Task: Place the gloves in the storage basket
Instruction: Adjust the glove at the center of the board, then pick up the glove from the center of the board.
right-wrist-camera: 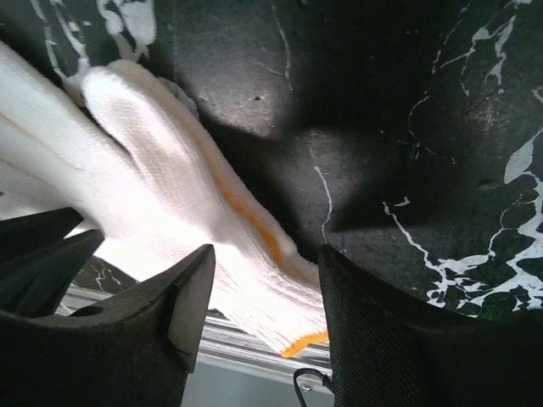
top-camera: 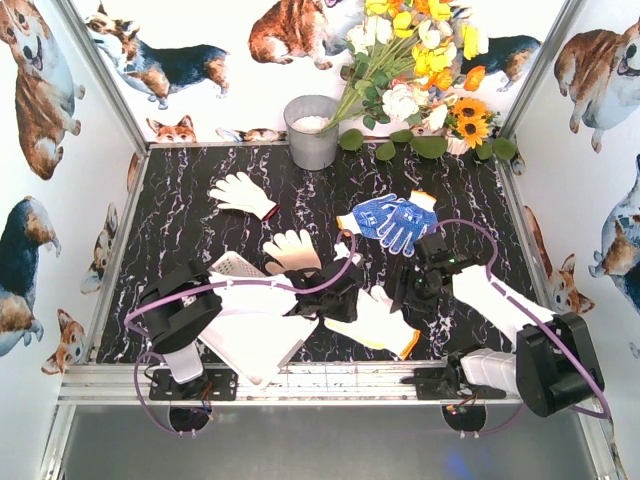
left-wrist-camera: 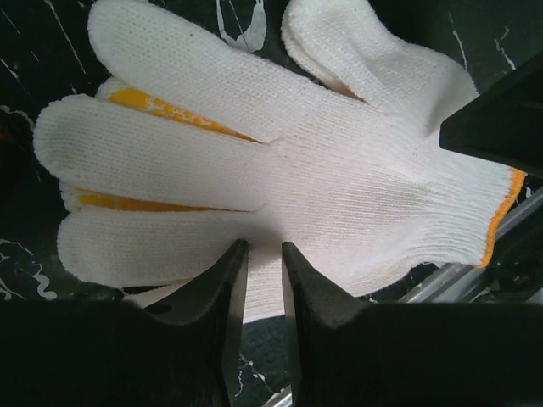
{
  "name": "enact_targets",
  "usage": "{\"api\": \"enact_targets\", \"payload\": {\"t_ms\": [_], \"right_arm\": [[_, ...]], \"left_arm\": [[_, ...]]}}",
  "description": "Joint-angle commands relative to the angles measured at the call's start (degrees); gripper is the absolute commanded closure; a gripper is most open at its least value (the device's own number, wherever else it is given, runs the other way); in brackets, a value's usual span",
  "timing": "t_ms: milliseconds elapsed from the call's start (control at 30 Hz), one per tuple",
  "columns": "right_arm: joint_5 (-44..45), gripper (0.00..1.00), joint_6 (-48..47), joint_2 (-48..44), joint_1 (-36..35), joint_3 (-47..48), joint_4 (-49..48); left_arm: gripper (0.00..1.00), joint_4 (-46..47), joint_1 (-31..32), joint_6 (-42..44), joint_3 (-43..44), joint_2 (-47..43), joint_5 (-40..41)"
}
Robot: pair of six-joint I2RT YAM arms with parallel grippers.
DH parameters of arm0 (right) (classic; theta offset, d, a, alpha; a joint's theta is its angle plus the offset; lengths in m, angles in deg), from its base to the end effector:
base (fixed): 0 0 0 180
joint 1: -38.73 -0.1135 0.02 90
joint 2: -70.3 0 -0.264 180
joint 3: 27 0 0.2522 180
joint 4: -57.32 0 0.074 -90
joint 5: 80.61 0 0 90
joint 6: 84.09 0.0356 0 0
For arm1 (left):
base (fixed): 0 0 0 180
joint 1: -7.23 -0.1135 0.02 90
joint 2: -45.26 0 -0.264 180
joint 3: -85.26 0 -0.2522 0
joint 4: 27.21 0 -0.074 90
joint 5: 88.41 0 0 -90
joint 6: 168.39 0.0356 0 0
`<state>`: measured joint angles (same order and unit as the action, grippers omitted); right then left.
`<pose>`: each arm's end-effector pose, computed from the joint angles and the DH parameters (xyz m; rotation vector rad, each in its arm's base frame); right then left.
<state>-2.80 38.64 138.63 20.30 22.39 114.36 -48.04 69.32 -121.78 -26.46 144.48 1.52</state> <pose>0.1754 0.0664 0.1714 0.3321 2.9620 0.4453 0.1621 -0.3062 0.1583 0.4302 2.6091 -0.7304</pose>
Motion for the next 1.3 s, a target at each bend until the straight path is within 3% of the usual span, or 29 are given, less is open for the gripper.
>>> {"api": "enact_targets", "payload": {"t_ms": [0, 333, 800, 900, 1000, 1167, 1267], "right_arm": [[-0.5, 0.48, -1.0, 1.1, 0.5, -1.2, -3.2], [2.1, 0.58, 3.0, 0.2, 0.4, -2.8, 1.6], [0.7, 0.49, 9.8, -7.4, 0.4, -3.6, 2.7], [0.1, 0.46, 11.2, -9.3, 0.5, -3.4, 1.0], [-0.2, 0.44, 12.4, -10.0, 0.6, -4.3, -1.8], [-1.9, 0.44, 12.9, -9.4, 2.1, -6.4, -5.6], [-3.6, 0.45, 12.6, -9.0, 3.7, -7.9, -7.8]], "left_arm": [[0.83, -0.4, 0.0, -0.4, 1.4, 2.1, 2.5], [0.84, -0.9, -2.6, 4.1, 5.4, 6.5, 5.6], [0.81, 2.6, -8.2, 18.5, 13.8, 11.2, -2.6], [0.75, 1.5, -8.3, 19.4, 15.4, 9.2, -2.2], [0.62, 1.1, -8.4, 17.7, 14.6, 5.1, -0.8], [0.44, 1.3, -8.7, 8.0, 9.7, -0.4, 1.3], [0.41, 3.0, -9.2, 1.4, 5.7, -1.9, 0.8]]}}
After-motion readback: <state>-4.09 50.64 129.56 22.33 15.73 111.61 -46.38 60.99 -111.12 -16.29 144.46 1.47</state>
